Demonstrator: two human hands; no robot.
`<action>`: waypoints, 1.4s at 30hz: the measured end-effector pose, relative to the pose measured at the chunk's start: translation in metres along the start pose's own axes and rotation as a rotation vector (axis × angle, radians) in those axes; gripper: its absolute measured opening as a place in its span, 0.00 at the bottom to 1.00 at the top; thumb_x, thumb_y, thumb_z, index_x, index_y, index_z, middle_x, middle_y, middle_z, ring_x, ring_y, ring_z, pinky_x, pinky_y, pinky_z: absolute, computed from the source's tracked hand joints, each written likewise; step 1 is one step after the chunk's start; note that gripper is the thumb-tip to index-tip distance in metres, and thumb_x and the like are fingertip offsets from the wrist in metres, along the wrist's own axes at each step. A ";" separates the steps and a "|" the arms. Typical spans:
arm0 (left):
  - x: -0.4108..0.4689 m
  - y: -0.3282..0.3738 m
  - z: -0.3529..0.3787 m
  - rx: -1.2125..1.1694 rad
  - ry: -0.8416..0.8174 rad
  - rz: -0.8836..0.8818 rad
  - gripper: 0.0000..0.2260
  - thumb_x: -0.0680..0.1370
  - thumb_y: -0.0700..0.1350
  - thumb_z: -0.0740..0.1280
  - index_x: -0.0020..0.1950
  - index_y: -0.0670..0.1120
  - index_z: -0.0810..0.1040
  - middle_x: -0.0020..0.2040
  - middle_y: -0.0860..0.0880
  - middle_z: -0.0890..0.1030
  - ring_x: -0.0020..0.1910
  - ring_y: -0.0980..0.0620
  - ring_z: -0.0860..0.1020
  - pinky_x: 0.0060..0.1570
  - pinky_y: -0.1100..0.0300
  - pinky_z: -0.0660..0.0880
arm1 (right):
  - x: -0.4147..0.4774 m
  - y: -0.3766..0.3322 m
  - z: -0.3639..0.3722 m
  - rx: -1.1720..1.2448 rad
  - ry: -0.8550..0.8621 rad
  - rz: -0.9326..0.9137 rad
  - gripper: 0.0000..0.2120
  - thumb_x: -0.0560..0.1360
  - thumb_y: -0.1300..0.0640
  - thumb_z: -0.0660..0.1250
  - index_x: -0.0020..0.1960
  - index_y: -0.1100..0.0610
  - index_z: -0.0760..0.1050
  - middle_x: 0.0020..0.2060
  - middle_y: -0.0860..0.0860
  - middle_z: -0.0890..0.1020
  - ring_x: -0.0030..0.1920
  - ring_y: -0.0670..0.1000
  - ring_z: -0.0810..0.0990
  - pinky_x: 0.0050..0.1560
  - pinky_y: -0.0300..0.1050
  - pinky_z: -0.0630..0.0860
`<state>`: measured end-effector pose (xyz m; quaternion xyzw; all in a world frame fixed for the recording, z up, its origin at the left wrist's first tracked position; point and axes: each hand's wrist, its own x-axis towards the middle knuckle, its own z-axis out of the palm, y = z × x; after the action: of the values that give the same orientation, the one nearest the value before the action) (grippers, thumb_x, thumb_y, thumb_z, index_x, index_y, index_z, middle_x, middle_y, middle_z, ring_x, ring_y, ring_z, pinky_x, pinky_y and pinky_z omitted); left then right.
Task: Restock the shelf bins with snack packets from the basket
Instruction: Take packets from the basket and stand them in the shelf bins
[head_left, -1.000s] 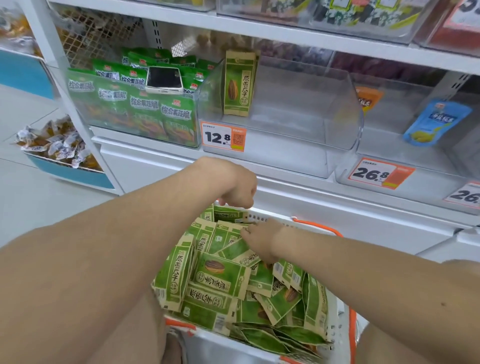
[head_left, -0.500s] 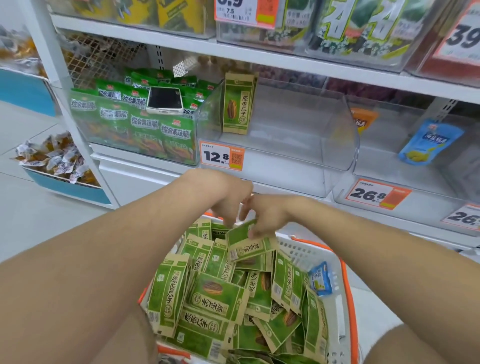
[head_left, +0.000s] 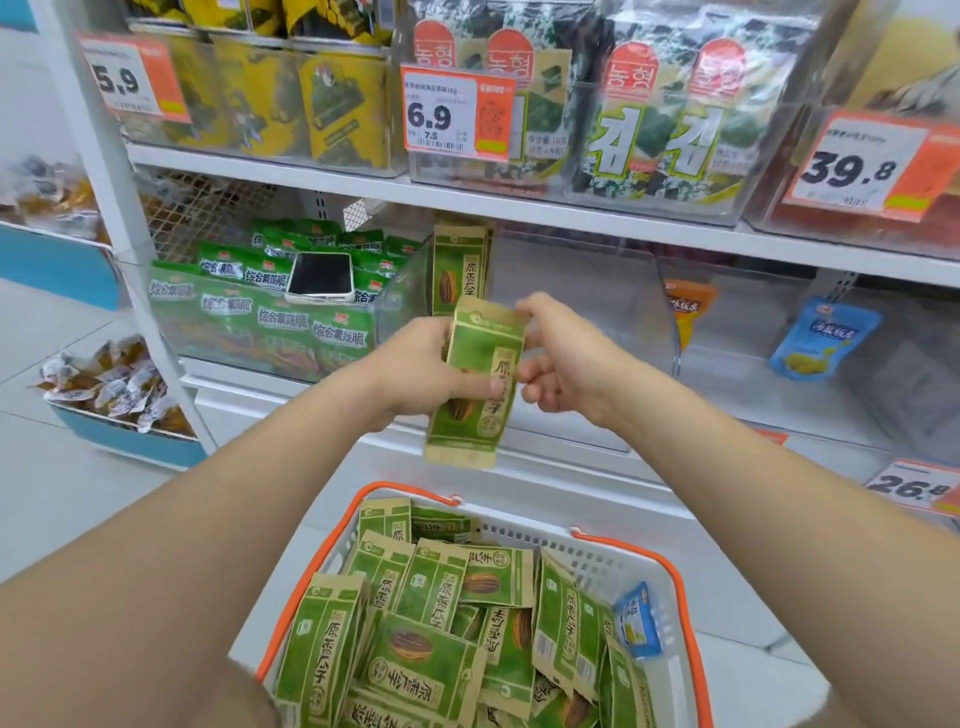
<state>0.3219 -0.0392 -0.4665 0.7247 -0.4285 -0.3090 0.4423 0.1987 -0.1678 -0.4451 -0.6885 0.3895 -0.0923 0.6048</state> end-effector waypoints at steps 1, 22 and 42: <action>0.001 0.002 0.001 -0.085 0.046 -0.016 0.15 0.75 0.42 0.79 0.60 0.50 0.83 0.50 0.51 0.88 0.49 0.52 0.87 0.45 0.53 0.84 | 0.000 -0.002 -0.003 -0.015 0.057 -0.085 0.18 0.81 0.41 0.60 0.46 0.56 0.75 0.28 0.53 0.72 0.25 0.53 0.69 0.31 0.42 0.62; 0.016 0.003 0.020 -0.107 0.516 0.020 0.24 0.84 0.56 0.61 0.39 0.39 0.76 0.32 0.46 0.78 0.32 0.48 0.73 0.39 0.52 0.70 | -0.002 -0.005 -0.019 -0.059 -0.120 -0.268 0.12 0.79 0.57 0.74 0.54 0.67 0.83 0.42 0.59 0.88 0.44 0.55 0.89 0.40 0.44 0.85; 0.051 -0.010 -0.017 -0.072 0.511 0.088 0.23 0.85 0.57 0.54 0.52 0.45 0.84 0.49 0.45 0.86 0.53 0.45 0.83 0.60 0.45 0.79 | 0.044 0.008 0.011 -0.017 0.196 -0.623 0.09 0.79 0.58 0.72 0.59 0.55 0.81 0.50 0.50 0.88 0.50 0.52 0.87 0.54 0.59 0.84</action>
<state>0.3622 -0.0759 -0.4714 0.7436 -0.3229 -0.1114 0.5748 0.2315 -0.1881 -0.4705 -0.7673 0.2172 -0.3356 0.5014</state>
